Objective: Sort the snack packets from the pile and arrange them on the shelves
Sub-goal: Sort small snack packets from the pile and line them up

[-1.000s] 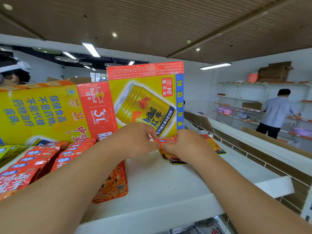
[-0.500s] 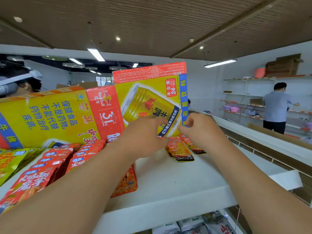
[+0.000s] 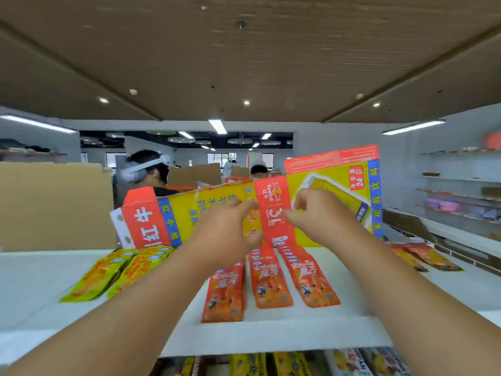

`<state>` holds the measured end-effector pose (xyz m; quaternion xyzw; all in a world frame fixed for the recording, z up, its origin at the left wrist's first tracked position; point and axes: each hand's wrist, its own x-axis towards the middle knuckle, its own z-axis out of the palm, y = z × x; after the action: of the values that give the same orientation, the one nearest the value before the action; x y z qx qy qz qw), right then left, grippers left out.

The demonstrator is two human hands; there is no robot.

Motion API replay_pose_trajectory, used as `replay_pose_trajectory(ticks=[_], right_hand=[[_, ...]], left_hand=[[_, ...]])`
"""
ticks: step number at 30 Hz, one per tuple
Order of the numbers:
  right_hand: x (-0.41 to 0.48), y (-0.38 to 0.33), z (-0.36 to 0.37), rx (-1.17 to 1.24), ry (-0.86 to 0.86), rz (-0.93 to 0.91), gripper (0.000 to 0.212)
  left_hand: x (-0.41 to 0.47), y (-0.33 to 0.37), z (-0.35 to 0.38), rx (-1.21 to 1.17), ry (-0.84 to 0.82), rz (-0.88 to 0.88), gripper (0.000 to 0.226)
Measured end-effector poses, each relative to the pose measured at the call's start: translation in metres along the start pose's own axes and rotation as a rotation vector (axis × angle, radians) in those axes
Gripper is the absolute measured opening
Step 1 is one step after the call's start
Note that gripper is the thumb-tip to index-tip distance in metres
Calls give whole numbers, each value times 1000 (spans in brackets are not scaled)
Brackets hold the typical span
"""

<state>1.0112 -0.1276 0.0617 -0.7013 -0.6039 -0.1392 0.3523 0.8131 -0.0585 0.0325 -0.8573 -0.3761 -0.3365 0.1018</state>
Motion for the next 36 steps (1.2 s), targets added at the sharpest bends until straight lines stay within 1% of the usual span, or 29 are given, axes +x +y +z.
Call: replay_pose_trajectory(ticks=[3,7,11,14,17,19,21,23,26,29,32,36], right_hand=[[-3,-77,20,-2,-55,-102,24],[-20,-194,47,21,-134,-268,24],[-42,-313,74,63,-179,-416,21],[-63,-396,91,53,-252,-500,27],[-87,-469,107,146,-310,-591,22],[-102,-511,118,166,-329,-632,18],[-114,-548,130,189,-365,-670,15],[-123,-582,140,208,-398,-704,14],[-131,-623,153,210,-435,-753,19],[-135,-657,169,214,-447,-814,21],[-136,-688,194,267,-476,-854,18],[-124,-726,241,323,-536,-866,19]], left_hand=[[-41,-65,-53,64,18,-105,63],[-114,-151,-133,50,39,-302,59],[-197,-226,-221,254,39,-453,56],[-264,-270,-282,290,21,-592,54],[-330,-306,-334,350,24,-670,55],[-367,-321,-366,377,22,-726,45],[-398,-337,-393,401,31,-785,41],[-424,-352,-412,418,39,-853,43],[-455,-377,-432,405,75,-934,36],[-474,-398,-441,403,86,-957,32],[-485,-427,-442,422,87,-972,33],[-488,-477,-436,426,44,-996,38]])
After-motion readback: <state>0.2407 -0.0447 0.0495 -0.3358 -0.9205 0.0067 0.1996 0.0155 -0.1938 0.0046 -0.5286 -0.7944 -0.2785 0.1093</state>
